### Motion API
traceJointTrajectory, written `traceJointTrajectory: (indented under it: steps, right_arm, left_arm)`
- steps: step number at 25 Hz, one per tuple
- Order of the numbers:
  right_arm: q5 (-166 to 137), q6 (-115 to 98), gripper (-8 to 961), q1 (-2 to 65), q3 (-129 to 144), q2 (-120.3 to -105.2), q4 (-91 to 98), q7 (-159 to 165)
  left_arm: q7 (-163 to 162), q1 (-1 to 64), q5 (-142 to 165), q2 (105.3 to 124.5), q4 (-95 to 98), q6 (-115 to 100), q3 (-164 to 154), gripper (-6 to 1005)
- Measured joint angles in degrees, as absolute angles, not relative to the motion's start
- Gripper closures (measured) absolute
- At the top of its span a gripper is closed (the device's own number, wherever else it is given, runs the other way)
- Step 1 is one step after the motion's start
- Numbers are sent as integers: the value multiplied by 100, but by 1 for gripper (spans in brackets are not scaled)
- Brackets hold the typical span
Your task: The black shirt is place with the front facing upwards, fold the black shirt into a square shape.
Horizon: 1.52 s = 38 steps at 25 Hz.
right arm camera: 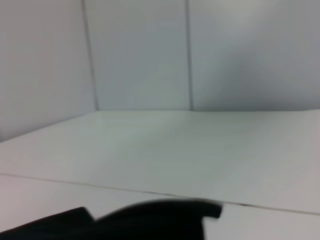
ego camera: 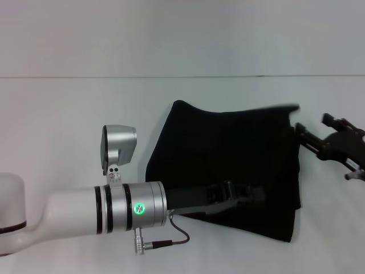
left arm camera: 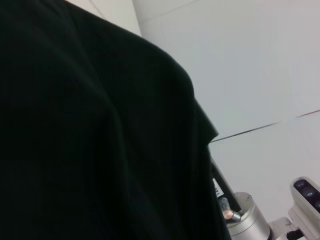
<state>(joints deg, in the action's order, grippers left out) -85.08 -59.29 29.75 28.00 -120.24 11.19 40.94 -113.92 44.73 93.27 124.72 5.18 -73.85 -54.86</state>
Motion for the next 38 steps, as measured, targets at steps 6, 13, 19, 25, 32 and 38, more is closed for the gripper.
traceJointTrajectory:
  steps: [6,13,19,25,32,38]
  right_arm:
    - [-8036,-5822,163,2681,2365,-12011,1132,4053]
    - [-7877,-5955,163,2527,2199,-12008,1114,4050]
    - [-7782,-6464,162,2467,2100,-12015,1097,4085]
    - [-7836,-7389,162,2436,2237,-12013,1090,4101]
    - [-8212,-7767,163,2657,3438,-12007,1138,4083]
    - [-8492,-7289,163,2717,4045,-12026,1040,4072]
  left_arm:
    - [-11401,4444,9327,12471,559,-7303,-5696,887]
    - [-11306,4454,9324,12470,557,-7393,-5748,878]
    - [-11347,4404,9327,12436,901,-8324,-6005,770]
    - [-11321,3981,9327,12376,1932,-9134,-6299,580]
    - [-10370,3569,9311,12203,2326,-9036,-6091,296]
    - [-10140,3195,9317,12120,2481,-8550,-5356,81]
